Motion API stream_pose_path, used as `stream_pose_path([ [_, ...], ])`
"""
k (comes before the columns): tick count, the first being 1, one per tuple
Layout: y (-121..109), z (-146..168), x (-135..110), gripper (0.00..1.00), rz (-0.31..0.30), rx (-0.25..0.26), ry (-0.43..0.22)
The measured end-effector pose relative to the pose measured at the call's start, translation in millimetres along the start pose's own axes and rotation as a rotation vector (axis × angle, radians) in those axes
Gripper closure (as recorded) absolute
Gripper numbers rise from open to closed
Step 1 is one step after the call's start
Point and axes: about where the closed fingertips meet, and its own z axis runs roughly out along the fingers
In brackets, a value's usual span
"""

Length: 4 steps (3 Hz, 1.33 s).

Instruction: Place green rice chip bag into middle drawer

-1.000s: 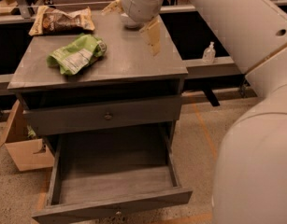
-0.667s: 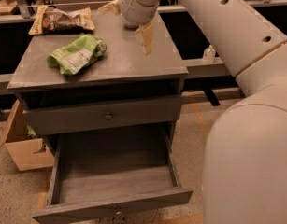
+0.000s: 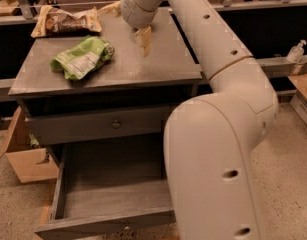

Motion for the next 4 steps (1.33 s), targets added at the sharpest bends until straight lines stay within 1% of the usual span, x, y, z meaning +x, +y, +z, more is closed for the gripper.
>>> stream_pose_path([
  [1,-14,34,3,0.00,0.008,0.019,-0.056],
  [2,-37,50,-9,0.00,-0.008,0.028,-0.082],
  [3,-58,65,-29,0.00,-0.041,0.028,-0.106],
  [4,-66,88,-46,0.00,-0.074,0.001,-0.134],
])
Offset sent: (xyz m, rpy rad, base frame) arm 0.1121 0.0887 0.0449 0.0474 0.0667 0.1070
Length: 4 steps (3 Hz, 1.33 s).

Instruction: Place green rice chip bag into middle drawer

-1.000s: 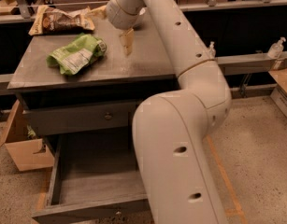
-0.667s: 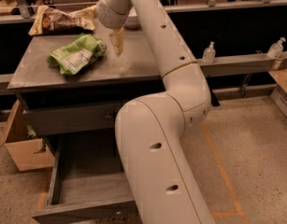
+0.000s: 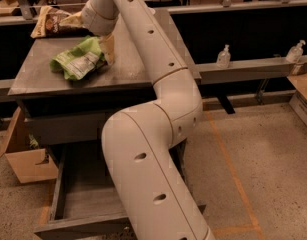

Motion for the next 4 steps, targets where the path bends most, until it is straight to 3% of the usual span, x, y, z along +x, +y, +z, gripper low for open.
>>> stream_pose_path([
  [1,5,30,-12,0.16,-0.045,-0.079,-0.026],
  [2,9,43,-18,0.39,-0.088,-0.125,-0.036],
  [3,11,49,-26,0.63,-0.145,-0.166,-0.052],
  [4,11,49,-26,0.87,-0.145,-0.166,-0.052],
])
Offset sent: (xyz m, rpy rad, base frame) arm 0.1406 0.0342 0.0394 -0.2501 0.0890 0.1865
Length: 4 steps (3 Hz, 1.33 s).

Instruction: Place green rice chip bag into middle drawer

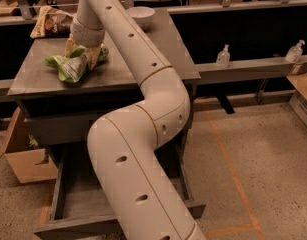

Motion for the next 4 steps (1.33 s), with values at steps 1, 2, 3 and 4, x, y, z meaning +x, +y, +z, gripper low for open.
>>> stream_pose_path([
  [1,-3,-55,4,1.00,0.017,0.076,0.045],
  [2,-11,-117,-1,1.00,0.097,0.177,0.077],
  [3,-11,-117,-1,1.00,0.097,0.177,0.077],
  [4,-22,-117,-6,1.00,0.118,0.208,0.058],
])
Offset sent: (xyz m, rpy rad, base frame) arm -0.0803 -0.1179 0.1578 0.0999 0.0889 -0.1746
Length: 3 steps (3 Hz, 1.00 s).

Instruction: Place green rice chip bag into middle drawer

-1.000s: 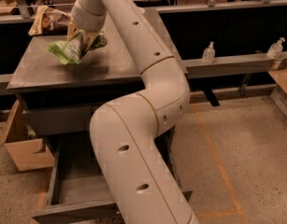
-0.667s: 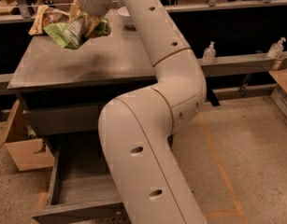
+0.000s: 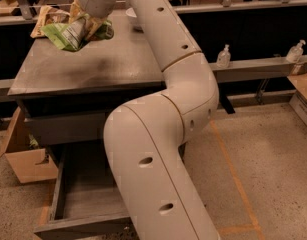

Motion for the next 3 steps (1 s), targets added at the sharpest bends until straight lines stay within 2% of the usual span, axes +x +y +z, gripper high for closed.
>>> stream_pose_path([
  [1,-27,-1,-29,1.00,0.068,0.062,-0.076],
  [2,-62,-11,-78,1.00,0.175,0.122,-0.174],
  [3,-106,-68,-131,1.00,0.279,0.275,-0.234],
])
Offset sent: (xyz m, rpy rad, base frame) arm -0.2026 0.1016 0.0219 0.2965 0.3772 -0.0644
